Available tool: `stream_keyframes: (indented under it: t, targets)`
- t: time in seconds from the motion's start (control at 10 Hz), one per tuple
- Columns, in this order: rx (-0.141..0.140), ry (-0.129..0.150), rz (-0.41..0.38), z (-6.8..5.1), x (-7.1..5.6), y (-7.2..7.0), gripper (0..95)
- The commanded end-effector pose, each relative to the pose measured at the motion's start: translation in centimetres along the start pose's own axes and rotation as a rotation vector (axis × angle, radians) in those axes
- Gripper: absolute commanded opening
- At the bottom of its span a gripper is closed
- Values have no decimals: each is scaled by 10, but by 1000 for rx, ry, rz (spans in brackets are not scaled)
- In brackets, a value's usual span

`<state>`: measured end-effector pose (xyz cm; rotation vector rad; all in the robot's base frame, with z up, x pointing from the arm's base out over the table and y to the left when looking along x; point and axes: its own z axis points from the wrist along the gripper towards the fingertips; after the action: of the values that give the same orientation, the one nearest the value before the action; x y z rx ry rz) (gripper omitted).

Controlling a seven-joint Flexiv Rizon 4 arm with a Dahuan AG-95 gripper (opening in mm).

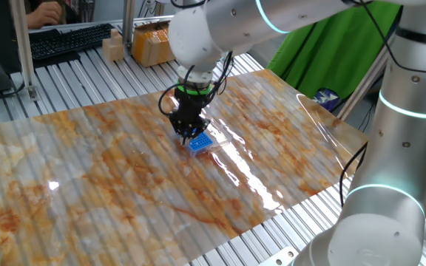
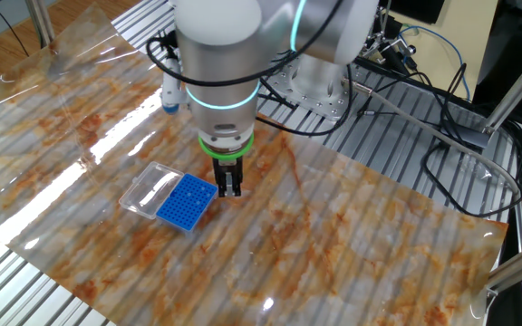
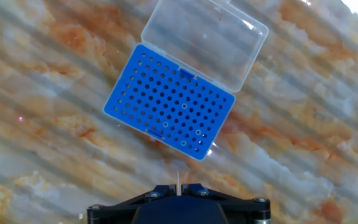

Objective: Insert a small pipette tip into the holder for small pipette tips

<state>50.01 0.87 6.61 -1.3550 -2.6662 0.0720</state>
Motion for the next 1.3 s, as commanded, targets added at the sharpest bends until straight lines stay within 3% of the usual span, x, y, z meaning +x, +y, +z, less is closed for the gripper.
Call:
stream_keyframes:
  t: [0.1, 0.7, 1.3]
  targets:
    - [8, 12, -9, -1, 0, 0, 0]
    - [22, 65, -17, -1, -2, 0, 0]
    - [32, 119, -80, -6, -14, 2, 0]
